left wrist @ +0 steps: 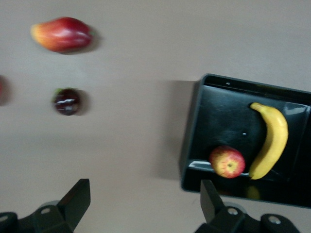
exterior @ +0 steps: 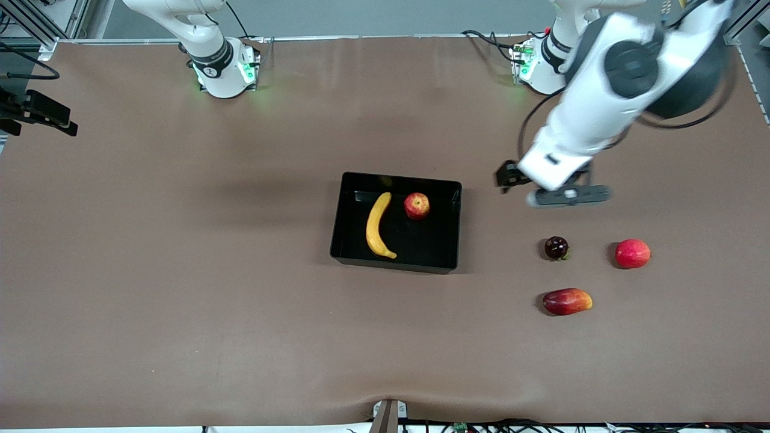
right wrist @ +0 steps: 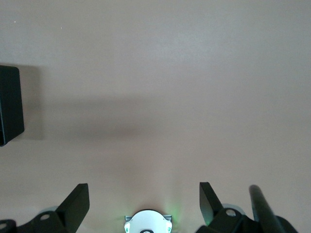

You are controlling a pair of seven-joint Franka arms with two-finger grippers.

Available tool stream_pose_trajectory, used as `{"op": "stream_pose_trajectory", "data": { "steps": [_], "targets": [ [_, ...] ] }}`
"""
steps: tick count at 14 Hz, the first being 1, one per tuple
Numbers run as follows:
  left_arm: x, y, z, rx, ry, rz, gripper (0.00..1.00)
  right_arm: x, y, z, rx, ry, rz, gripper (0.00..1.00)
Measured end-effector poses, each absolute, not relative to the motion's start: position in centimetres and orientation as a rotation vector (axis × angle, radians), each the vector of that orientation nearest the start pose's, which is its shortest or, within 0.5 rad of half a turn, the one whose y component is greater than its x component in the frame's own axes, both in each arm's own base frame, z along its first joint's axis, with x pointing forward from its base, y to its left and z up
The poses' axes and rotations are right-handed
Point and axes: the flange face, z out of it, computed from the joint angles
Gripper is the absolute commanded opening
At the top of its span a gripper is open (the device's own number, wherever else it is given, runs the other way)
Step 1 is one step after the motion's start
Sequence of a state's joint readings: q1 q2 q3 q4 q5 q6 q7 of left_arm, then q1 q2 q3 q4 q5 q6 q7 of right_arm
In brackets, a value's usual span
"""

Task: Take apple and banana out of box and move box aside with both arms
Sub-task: 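Reach the left gripper into the black box over the apple, then close the left gripper on the red-yellow apple and lift it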

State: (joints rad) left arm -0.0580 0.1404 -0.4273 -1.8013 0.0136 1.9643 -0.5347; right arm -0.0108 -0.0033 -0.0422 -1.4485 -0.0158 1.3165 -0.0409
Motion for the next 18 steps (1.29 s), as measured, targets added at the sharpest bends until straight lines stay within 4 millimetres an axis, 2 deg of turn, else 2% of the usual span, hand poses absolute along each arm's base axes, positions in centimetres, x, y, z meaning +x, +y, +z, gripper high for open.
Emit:
{"op": "stream_pose_trajectory", "data": {
  "steps": [6, 9, 11, 14, 18],
  "targets": [
    [51.9, -37.3, 35.7, -3.28, -0.199, 0.028, 1.0, 52.4, -3.2, 66.1, -3.143, 0.031, 0.212, 1.0],
    [50.5, -41.0, 31.1, -3.281, -0.199, 0.012, 1.0, 52.4, -3.2, 65.9, -3.142, 0.03, 0.22, 1.0],
    [49.8, -42.2, 29.2, -3.266, -0.186, 0.018, 1.0, 52.6, -3.2, 65.6, -3.142, 0.029, 0.229, 1.0],
    [49.2, -42.9, 26.4, -3.237, -0.166, 0.05, 1.0, 52.6, -3.5, 65.4, -3.14, 0.038, 0.237, 1.0],
    [48.4, -43.4, 24.0, -3.211, -0.179, 0.087, 1.0, 52.6, -4.0, 65.3, -3.139, 0.055, 0.237, 1.0]
  ]
}}
